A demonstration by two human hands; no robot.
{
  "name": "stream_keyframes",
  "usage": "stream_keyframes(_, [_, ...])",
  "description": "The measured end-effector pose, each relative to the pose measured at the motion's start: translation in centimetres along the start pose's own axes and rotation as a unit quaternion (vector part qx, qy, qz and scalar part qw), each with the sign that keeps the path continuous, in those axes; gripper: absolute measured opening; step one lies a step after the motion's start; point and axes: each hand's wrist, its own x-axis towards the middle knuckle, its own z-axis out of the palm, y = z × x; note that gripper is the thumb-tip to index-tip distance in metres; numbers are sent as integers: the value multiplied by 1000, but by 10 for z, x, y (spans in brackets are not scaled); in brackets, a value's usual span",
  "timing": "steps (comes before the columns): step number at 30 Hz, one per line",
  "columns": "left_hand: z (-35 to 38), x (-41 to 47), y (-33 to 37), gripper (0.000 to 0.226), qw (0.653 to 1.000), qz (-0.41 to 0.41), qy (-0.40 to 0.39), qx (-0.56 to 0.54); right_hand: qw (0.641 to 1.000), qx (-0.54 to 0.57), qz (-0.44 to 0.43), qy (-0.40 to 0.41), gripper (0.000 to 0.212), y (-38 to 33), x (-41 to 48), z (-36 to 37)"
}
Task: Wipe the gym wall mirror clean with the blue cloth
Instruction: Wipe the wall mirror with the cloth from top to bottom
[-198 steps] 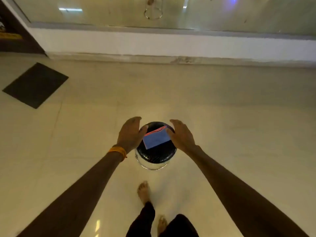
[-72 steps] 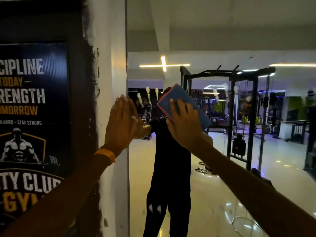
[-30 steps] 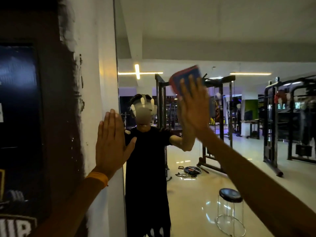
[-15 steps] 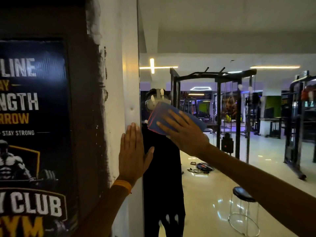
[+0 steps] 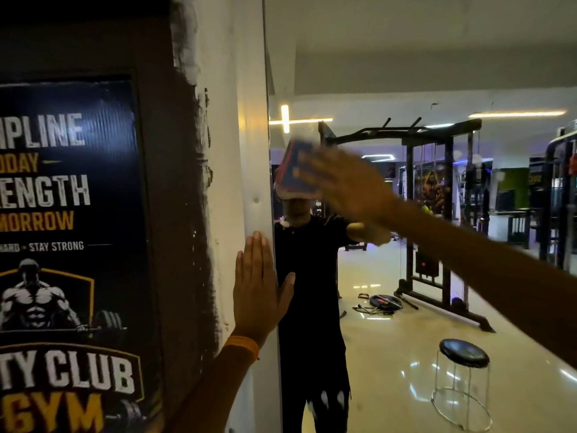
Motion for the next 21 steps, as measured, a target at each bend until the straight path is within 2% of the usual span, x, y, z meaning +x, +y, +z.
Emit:
stream_keyframes(2, [0,-4,-2,88,1000,7,-9,5,990,10,136,22,57,24,32,-14])
stream_keyframes(4, [1,-16,-6,88,1000,12,-18,14,982,31,177,53,56,-4,26,-1])
stream_keyframes(7, [2,-35,-16,88,1000,8,-22,9,999,41,21,2,63,-93,-40,25])
stream_keyframes(9, [0,-41,-21,89,999,16,-31,6,996,17,-84,-38,71,-90,-58,22])
stream_keyframes(10, [-1,-41,-21,89,999,20,-34,8,994,2,-107,-25,72,-70,-46,17])
stream_keyframes(11, [-3,-40,-21,89,999,25,-38,11,996,-2,-85,-13,69,-47,-28,11])
stream_keyframes(13, [-5,-34,-17,88,999,24,-35,2,999,-10,23,39,60,-3,12,0])
stream_keyframes(15, [-6,-22,-13,85,999,8,-31,-3,991,10,126,51,59,-7,24,1])
stream_keyframes(16, [-7,-14,-11,84,1000,-2,-28,0,988,19,145,57,60,-28,15,11])
stream_keyframes(19, [-12,5,-10,85,1000,-11,-29,-5,999,34,3,-3,60,-100,-41,31])
stream_keyframes(21, [-11,3,-11,86,1000,0,-25,-16,994,21,-100,-31,61,-85,-50,23])
